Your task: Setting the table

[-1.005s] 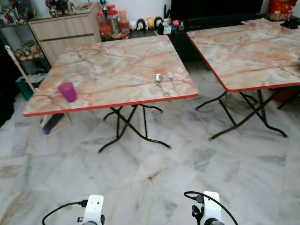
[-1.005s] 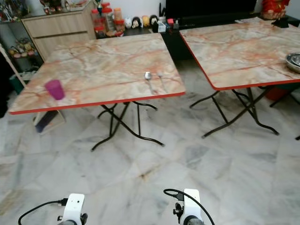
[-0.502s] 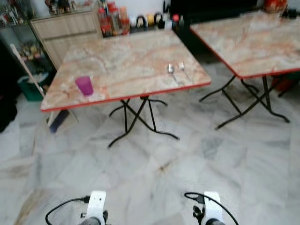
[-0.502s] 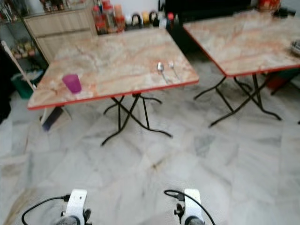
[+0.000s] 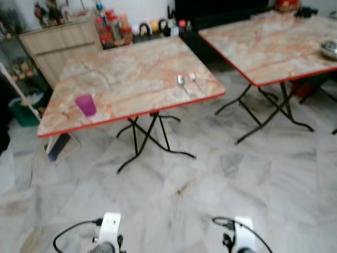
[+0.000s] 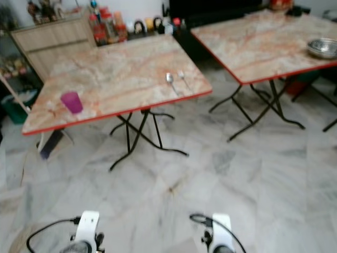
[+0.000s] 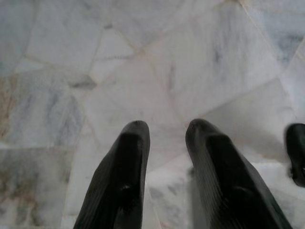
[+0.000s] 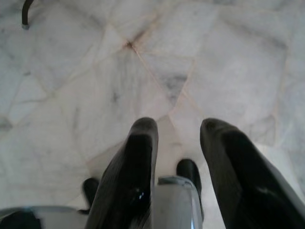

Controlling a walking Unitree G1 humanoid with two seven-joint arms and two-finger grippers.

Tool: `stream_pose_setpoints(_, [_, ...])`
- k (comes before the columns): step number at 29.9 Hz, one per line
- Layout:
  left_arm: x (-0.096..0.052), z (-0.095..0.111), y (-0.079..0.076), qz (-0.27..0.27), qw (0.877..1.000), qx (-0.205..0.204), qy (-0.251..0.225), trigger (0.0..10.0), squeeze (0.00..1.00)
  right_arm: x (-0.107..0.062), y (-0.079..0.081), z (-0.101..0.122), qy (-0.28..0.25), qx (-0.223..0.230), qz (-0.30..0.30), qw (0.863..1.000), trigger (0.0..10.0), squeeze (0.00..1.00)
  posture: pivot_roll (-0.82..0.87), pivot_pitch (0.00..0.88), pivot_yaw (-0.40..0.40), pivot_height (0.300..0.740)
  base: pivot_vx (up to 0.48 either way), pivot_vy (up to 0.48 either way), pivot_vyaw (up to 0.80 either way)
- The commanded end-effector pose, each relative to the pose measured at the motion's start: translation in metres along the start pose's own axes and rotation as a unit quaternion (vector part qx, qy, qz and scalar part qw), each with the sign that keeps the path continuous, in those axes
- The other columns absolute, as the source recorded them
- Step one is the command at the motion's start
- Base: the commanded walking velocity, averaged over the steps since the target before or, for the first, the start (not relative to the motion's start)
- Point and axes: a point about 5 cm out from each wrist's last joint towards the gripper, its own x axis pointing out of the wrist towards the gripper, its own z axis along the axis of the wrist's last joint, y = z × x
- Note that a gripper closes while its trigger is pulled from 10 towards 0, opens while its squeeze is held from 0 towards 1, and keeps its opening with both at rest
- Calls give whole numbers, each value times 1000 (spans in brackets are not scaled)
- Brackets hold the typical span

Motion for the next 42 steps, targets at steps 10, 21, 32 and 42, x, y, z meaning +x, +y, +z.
stream_pose_setpoints(10, [0, 3, 11, 19, 1000, -6, 0, 10000, 0, 1, 11, 1, -2, 5, 15, 1000, 10000, 0, -231, 0, 103, 740, 421, 0, 100])
stream_pose_setpoints(21, [1, 4, -4, 9, 1000, -26, 2, 10000, 0, 1, -2, 6, -4, -21, 13, 1000, 10000, 0, -236, 0, 24, 740, 239, 0, 0])
stream_pose_setpoints(32, [0, -3, -17, 13, 999, -35, 14, 10000, 0, 2, -13, 16, -10, -49, 17, 999, 10000, 0, -216, 0, -52, 740, 0, 0, 0])
stream_pose_setpoints(42, [0, -3, -16, 15, 999, -41, 12, 10000, 0, 3, -5, 19, -14, -40, 21, 999, 10000, 0, -209, 0, -22, 740, 0, 0, 0])
